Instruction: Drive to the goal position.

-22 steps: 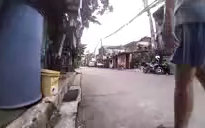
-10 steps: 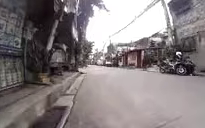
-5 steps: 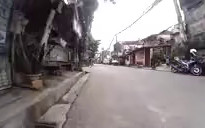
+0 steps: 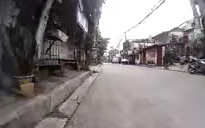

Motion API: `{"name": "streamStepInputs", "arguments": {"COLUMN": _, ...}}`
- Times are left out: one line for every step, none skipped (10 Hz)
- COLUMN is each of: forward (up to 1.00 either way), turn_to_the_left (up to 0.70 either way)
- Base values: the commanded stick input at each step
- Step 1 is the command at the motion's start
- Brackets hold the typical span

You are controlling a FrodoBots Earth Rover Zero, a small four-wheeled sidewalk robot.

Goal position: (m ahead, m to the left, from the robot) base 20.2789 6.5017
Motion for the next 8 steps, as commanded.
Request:
{"name": "streamStepInputs", "arguments": {"forward": 1.0, "turn_to_the_left": 0.0}}
{"name": "streamStepInputs", "arguments": {"forward": 1.0, "turn_to_the_left": 0.0}}
{"name": "streamStepInputs", "arguments": {"forward": 1.0, "turn_to_the_left": -0.08}}
{"name": "streamStepInputs", "arguments": {"forward": 1.0, "turn_to_the_left": -0.27}}
{"name": "streamStepInputs", "arguments": {"forward": 1.0, "turn_to_the_left": -0.27}}
{"name": "streamStepInputs", "arguments": {"forward": 1.0, "turn_to_the_left": -0.27}}
{"name": "streamStepInputs", "arguments": {"forward": 1.0, "turn_to_the_left": 0.0}}
{"name": "streamStepInputs", "arguments": {"forward": 1.0, "turn_to_the_left": 0.0}}
